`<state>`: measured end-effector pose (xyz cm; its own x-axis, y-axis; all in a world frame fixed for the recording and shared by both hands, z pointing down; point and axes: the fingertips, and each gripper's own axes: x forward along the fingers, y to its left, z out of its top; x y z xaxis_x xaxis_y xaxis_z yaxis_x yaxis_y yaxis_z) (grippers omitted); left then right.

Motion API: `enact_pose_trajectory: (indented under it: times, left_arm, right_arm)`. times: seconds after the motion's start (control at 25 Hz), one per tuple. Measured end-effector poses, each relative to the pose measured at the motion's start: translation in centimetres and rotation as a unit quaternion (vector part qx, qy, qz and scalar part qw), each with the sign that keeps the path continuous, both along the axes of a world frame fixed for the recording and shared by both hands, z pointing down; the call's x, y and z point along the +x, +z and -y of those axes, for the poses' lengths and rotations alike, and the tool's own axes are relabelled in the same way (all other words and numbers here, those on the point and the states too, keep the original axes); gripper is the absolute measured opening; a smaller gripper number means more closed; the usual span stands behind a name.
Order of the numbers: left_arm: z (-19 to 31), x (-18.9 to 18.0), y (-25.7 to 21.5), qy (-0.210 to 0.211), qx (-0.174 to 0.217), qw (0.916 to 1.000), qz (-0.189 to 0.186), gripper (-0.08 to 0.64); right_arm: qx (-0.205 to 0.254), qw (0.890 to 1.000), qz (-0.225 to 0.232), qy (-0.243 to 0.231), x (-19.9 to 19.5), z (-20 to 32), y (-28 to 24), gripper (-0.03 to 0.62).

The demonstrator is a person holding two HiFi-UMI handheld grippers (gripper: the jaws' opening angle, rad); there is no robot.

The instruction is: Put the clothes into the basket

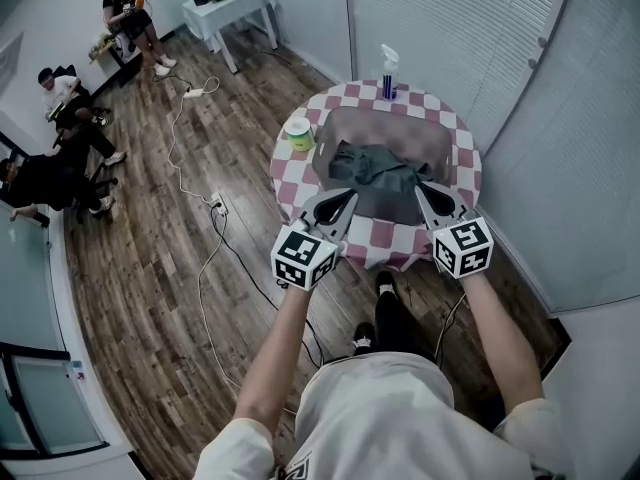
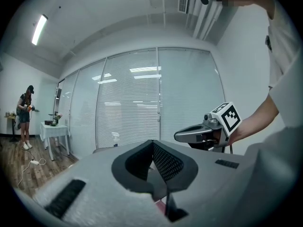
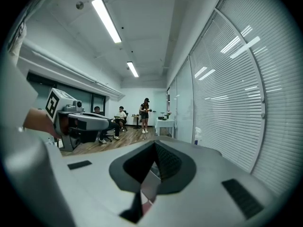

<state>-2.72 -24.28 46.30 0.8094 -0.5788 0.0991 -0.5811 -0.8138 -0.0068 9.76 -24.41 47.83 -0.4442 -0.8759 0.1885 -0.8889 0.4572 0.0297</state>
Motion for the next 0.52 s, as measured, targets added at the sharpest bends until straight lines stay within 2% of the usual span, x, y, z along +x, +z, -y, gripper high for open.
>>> enact_pose_trajectory:
  times: [0.52]
  left_arm:
    - [0.56, 0.1, -0.14, 0.005, -0.003, 1.0, -0.001, 0.014]
  right_arm:
    - [-0.008, 1.0, -0.013, 0.006, 0.0, 1.06, -0.03, 0.02]
